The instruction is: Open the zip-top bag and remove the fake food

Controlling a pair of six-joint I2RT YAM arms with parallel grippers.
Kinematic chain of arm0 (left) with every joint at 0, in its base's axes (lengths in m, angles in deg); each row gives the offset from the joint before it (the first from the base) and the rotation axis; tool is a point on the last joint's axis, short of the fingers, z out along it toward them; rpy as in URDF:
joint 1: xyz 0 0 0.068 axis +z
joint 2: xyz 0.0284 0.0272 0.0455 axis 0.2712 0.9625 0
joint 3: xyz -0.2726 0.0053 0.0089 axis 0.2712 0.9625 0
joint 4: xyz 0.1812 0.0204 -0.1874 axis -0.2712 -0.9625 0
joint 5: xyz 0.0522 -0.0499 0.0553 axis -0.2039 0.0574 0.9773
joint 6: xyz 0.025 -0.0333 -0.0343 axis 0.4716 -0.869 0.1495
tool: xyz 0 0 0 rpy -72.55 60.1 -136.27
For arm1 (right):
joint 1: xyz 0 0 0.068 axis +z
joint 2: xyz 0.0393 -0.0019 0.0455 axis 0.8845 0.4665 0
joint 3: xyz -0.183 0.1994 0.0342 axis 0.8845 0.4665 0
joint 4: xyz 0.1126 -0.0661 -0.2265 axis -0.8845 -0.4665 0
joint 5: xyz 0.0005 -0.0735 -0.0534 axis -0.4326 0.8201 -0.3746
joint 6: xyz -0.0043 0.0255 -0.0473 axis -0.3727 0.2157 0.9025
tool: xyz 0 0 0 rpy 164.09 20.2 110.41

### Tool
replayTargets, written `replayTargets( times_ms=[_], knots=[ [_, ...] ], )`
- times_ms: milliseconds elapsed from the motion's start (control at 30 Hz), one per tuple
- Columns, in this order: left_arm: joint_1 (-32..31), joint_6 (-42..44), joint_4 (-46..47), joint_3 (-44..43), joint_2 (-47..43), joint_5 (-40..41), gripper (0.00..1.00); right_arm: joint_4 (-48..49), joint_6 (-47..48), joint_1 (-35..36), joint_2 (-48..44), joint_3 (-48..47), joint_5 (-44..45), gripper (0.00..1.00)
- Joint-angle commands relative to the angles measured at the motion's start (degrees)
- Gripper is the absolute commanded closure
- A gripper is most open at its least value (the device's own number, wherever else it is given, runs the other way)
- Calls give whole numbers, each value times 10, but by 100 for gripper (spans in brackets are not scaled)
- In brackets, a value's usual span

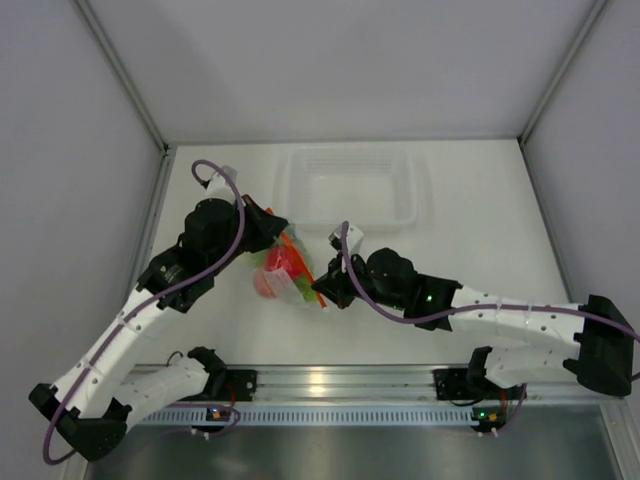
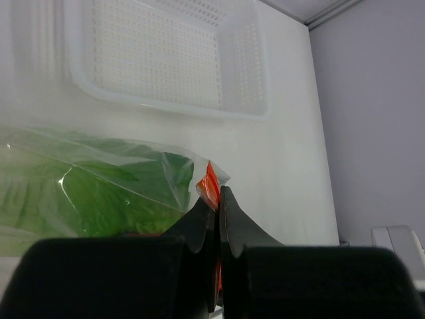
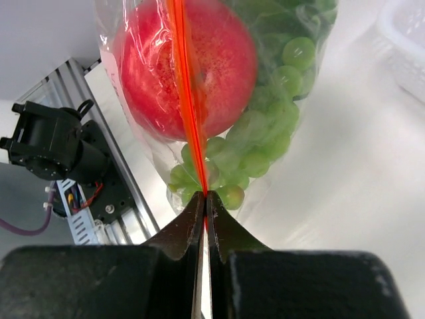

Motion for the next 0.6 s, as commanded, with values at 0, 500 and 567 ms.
replayTargets(
  times_ms=[0, 500, 567],
  knots=[
    [-1, -2, 46, -4, -17, 14, 100, 2, 25, 10, -36, -29, 45, 100],
    [-1, 18, 47, 42, -18, 44, 17, -178, 101, 4, -14, -101, 83, 100],
    [-2, 40, 47, 35, -16, 28, 9, -194, 100, 1, -9, -108, 93, 100]
  ],
)
